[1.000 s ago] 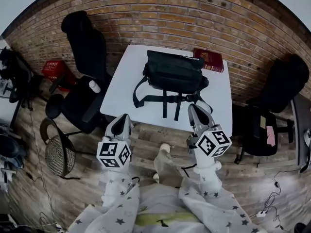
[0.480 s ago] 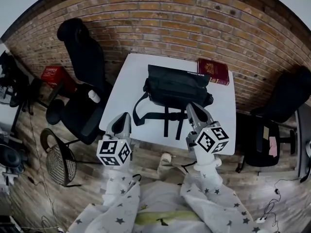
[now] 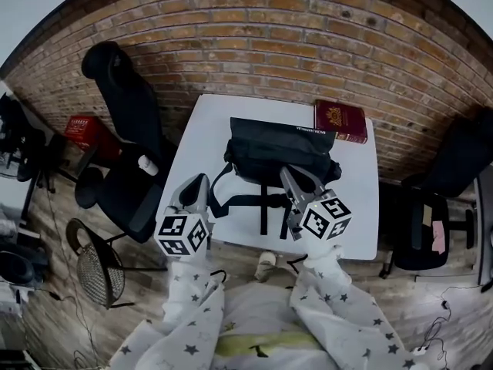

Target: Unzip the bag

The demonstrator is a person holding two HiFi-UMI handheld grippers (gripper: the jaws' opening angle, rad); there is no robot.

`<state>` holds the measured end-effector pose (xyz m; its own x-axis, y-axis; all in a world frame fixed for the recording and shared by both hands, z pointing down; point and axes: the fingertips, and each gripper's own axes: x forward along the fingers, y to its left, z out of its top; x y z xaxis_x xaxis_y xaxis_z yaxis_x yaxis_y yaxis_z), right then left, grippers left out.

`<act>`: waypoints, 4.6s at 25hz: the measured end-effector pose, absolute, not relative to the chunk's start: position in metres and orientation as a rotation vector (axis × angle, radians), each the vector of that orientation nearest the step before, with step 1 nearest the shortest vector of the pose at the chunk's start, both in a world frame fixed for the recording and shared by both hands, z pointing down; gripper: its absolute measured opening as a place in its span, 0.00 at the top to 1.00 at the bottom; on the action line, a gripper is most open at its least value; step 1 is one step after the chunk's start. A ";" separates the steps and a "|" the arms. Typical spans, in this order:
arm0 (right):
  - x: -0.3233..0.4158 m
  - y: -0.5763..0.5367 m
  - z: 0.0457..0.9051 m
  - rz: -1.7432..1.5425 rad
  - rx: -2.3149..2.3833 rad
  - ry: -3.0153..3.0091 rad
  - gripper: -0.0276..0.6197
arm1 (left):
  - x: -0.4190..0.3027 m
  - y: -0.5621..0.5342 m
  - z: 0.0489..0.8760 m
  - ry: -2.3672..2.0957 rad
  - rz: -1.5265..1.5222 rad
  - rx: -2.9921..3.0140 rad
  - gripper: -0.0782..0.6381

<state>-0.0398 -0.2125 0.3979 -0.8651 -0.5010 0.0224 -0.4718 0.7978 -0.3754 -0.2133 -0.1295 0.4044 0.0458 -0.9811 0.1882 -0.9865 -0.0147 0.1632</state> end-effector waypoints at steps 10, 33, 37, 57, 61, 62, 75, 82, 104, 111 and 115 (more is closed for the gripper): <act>-0.099 -0.205 0.439 -0.664 -0.656 3.038 0.94 | -0.230 -0.173 0.417 -1.892 0.094 2.148 0.89; -0.170 -0.215 0.522 -0.925 -0.881 3.014 0.77 | -0.203 -0.258 0.448 -1.413 0.214 2.410 0.64; -0.174 -0.218 0.529 -0.920 -0.924 3.049 0.77 | -0.197 -0.271 0.451 -1.360 0.225 2.429 0.63; -0.176 -0.228 0.544 -0.769 -1.160 3.112 0.92 | -0.180 -0.283 0.471 -1.225 0.243 2.490 0.67; -0.176 -0.223 0.540 -0.777 -1.111 3.129 0.92 | -0.180 -0.282 0.471 -1.212 0.249 2.499 0.68; -0.176 -0.222 0.539 -0.780 -1.099 3.134 0.93 | -0.180 -0.282 0.471 -1.210 0.249 2.502 0.68; -0.163 -0.219 0.534 -0.774 -1.104 3.169 0.93 | -0.180 -0.280 0.473 -1.184 0.226 2.524 0.69; -0.151 -0.224 0.534 -0.714 -1.196 3.218 0.93 | -0.181 -0.281 0.473 -1.180 0.223 2.531 0.70; -0.108 -0.245 0.530 -0.700 -1.375 3.202 0.93 | -0.185 -0.282 0.473 -1.277 0.226 2.495 0.70; -0.088 -0.250 0.528 -0.722 -1.415 3.182 0.93 | -0.187 -0.281 0.472 -1.356 0.223 2.459 0.70; -0.075 -0.253 0.528 -0.730 -1.445 3.168 0.93 | -0.188 -0.280 0.473 -1.399 0.225 2.438 0.70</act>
